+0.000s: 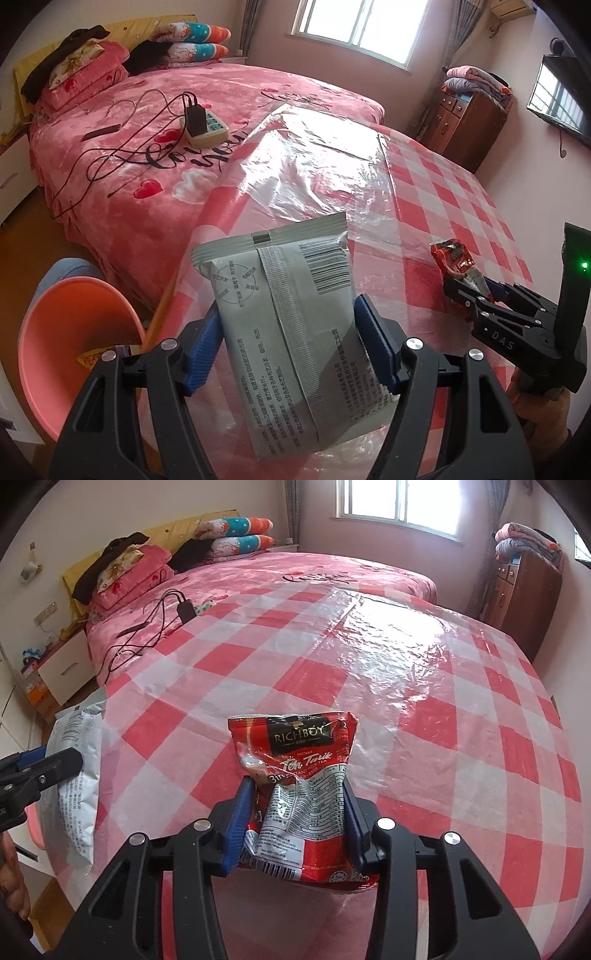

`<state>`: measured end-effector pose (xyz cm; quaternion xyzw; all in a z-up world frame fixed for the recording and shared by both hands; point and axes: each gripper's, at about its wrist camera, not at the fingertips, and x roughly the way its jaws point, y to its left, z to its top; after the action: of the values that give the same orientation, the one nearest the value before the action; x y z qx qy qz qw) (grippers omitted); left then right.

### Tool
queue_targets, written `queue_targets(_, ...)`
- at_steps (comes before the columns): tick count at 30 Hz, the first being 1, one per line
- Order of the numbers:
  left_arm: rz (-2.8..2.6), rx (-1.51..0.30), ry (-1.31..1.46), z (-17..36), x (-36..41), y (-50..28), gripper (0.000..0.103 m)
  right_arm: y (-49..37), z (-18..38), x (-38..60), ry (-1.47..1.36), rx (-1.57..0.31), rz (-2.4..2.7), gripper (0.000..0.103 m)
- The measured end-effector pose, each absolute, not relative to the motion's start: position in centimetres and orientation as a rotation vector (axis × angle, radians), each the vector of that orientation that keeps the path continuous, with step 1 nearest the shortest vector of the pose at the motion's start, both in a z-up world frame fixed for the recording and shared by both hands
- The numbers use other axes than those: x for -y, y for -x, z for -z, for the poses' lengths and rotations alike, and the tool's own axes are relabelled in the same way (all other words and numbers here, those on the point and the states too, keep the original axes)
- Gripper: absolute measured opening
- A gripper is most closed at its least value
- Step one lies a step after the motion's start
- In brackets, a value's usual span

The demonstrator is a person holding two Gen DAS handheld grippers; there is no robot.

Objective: Collect trash
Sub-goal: 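Carry the grey packet and RICHBOY bag over to the pink bucket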

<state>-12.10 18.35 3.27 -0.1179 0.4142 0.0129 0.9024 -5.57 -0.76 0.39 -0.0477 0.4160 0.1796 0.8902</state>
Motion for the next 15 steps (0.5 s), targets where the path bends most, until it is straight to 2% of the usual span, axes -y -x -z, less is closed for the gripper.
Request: queue_targets(15, -0.068, -0.802, 0.223, -5.0, -20.1, 14.2, 0.07, 7.9, -2.8, -0.3, 0.089, -0.825, -0.415, 0.044)
